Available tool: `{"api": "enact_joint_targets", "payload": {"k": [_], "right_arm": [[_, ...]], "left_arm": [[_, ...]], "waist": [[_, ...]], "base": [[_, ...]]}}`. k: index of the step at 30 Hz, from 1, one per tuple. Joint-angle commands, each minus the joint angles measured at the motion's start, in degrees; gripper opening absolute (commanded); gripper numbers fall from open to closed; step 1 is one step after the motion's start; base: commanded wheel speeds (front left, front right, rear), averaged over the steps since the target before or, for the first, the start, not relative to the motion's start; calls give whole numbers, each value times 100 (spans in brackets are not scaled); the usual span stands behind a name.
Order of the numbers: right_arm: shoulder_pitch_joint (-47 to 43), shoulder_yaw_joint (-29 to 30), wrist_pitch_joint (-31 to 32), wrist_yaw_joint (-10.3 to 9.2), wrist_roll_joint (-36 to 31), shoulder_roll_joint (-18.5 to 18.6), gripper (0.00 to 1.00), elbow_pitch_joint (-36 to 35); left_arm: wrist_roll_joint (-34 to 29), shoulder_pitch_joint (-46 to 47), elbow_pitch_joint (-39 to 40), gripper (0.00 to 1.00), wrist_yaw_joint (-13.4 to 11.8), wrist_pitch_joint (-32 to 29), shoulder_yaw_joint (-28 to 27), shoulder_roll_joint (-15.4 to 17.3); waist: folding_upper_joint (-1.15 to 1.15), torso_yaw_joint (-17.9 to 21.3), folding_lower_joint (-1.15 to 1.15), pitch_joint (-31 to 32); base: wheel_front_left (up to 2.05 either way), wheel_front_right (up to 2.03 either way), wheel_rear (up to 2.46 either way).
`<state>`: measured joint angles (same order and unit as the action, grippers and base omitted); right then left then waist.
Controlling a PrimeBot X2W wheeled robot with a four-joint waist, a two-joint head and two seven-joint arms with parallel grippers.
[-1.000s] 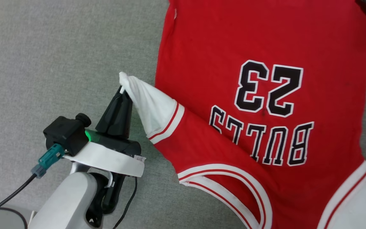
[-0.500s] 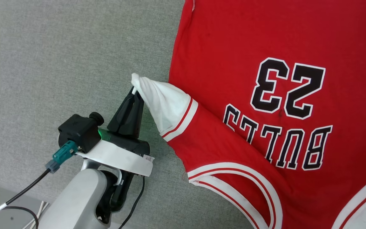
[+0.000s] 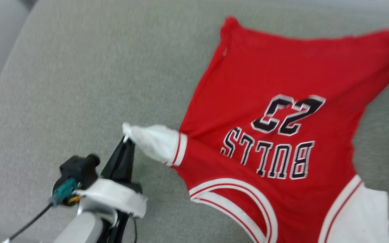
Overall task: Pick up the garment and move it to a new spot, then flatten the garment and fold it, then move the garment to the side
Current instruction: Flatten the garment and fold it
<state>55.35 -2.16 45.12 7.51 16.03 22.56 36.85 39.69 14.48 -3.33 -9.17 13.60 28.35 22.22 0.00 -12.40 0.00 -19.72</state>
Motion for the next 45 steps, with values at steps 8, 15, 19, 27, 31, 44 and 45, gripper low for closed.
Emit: {"api": "enact_joint_targets", "payload": {"k": [8, 15, 19, 27, 31, 44, 45], "right_arm": [[-2559, -226, 380, -4, 702, 525, 0, -1523], [-5342, 511, 1088, -3, 867, 363, 0, -3009], [-6460, 911, 1420, -3, 800, -212, 1, -3498], [-6462, 1317, 390, -3, 531, -789, 100, -4044], [-5922, 1456, -890, -3, 528, -850, 100, -3992], [-3514, 18, -1216, -3, 995, -383, 100, -2748], [-3341, -162, -1004, -3, 1035, -325, 100, -2668]], "left_arm": [[180, -1051, 220, 0, -531, -155, -220, 331], [269, -1651, 576, 0, -885, -334, -303, 533], [287, -1786, 713, 0, -962, -412, -292, 571], [231, -1720, 865, 0, -985, -529, -207, 627], [186, -1574, 945, 0, -964, -566, -200, 668], [-13, -715, 1150, 0, -753, -502, -172, 615], [-26, -644, 1147, 0, -724, -491, -160, 595]], "waist": [[0, 820, 0, 1534], [0, 1153, 0, 1913], [0, 1269, 0, 1939], [0, 1357, 0, 1852], [0, 1295, 0, 1674], [0, 847, 0, 579], [0, 807, 0, 513]], "base": [[0, 0, 0], [0, 0, 0], [0, 0, 0], [0, 0, 0], [0, 0, 0], [0, 0, 0], [0, 0, 0]]}}
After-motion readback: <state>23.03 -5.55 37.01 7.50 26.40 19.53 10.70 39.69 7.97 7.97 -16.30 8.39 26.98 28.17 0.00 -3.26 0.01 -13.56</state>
